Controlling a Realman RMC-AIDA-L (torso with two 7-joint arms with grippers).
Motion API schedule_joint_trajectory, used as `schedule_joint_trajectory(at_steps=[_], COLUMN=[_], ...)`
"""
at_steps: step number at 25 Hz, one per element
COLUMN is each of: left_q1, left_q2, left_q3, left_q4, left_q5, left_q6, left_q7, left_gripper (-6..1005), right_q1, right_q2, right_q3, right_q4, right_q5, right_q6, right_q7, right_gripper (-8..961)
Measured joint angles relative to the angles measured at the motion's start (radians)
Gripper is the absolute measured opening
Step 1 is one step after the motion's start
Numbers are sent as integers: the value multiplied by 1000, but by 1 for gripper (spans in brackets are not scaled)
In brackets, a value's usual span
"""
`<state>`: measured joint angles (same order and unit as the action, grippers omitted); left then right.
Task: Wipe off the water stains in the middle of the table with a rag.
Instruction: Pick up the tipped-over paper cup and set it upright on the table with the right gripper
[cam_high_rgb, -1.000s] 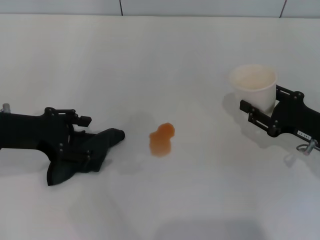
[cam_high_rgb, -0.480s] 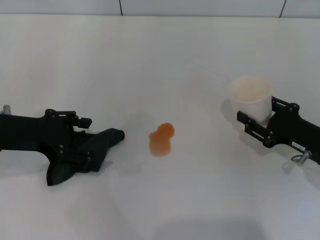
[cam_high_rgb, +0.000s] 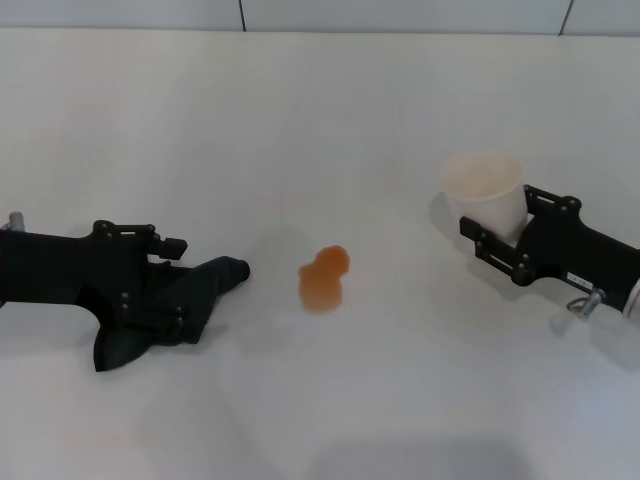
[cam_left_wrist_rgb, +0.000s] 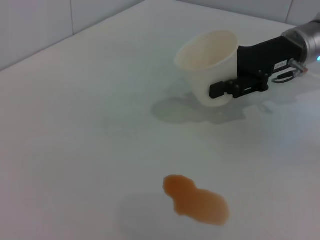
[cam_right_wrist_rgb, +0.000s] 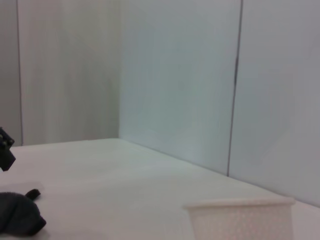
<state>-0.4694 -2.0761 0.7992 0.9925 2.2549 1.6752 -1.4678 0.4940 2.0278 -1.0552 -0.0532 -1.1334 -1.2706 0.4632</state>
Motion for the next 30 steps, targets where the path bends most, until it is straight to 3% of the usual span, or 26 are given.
schedule_joint_trajectory(at_steps=[21, 26, 30], left_q1=[-12, -6, -6], left_q2=[1, 1, 1], left_q3=[4, 11, 21], left_q4=[1, 21, 22], left_q5=[4, 5, 5], left_q6=[2, 1, 0], left_q7=[-1, 0, -1], left_gripper=[758, 756, 754], right_q1=[-10, -16, -33], right_q2=[0, 0, 0], right_q3=[-25, -22, -21], right_q4=[15, 15, 7], right_q5=[-12, -9, -8], right_q6=[43, 37, 20], right_q7=[-39, -36, -37], right_gripper=[514, 579, 703])
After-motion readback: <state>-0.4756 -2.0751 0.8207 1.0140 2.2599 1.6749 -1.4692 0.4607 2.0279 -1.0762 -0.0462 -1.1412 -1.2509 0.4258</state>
